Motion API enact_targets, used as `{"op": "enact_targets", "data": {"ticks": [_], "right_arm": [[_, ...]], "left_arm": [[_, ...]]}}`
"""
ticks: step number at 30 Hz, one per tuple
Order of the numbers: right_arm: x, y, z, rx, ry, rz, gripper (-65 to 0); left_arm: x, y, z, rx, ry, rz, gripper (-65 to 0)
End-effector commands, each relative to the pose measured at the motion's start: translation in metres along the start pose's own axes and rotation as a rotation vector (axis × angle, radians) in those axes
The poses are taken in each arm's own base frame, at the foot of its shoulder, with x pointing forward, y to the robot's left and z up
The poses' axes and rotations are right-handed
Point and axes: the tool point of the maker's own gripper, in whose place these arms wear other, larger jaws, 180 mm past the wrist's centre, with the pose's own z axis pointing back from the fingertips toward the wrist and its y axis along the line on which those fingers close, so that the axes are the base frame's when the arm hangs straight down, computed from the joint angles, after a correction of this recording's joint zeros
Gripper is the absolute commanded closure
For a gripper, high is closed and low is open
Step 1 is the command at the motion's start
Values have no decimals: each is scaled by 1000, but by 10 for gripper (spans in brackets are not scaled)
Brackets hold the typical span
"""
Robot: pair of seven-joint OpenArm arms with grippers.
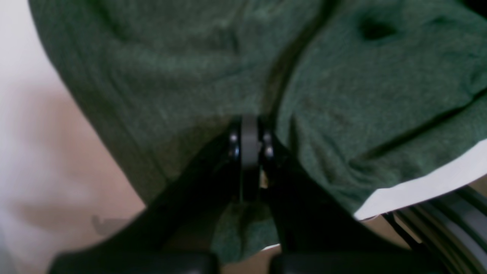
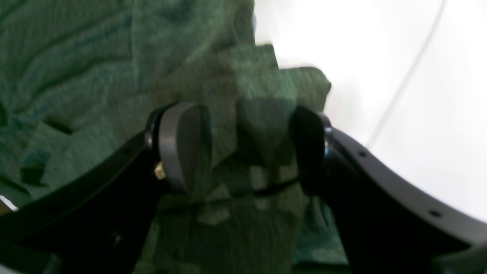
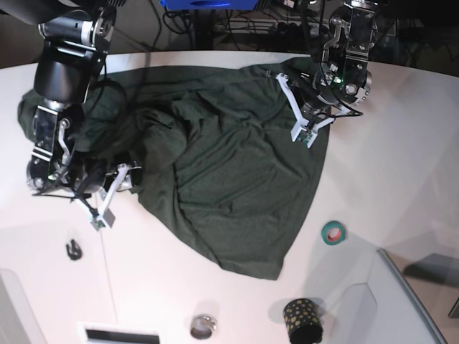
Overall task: Layout the t-shirt on the table in an organized manner, then fold the t-shirt properly
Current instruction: 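Lower the right gripper and grasp the shirt side edge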
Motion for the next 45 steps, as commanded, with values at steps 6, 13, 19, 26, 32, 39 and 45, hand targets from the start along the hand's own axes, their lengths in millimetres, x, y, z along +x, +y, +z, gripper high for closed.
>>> {"op": "enact_targets", "data": {"ticks": [6,13,19,26,32,39,45], "right_arm": [[21,-4,4,0,-79,3,-335],[22,-5,4,-4,-81,4,-62],[28,-7,9,-15,-99,13,-5],[58,-21,48,-126,-183,84,-5],[87,-45,77,-241,-227,122,-5],[131,-67,109,-306,-309,156,-5],[167,-48,144,-343,-431,256,-2]], "left_arm": [[9,6,4,12,-32,-4,0],[9,6,4,12,-32,-4,0],[9,6,4,12,-31,-4,0],[9,6,4,12,-29,-4,0],[9,6,4,12,-29,-4,0],[8,6,4,12,-28,-4,0],[8,6,4,12,-28,-4,0]]}}
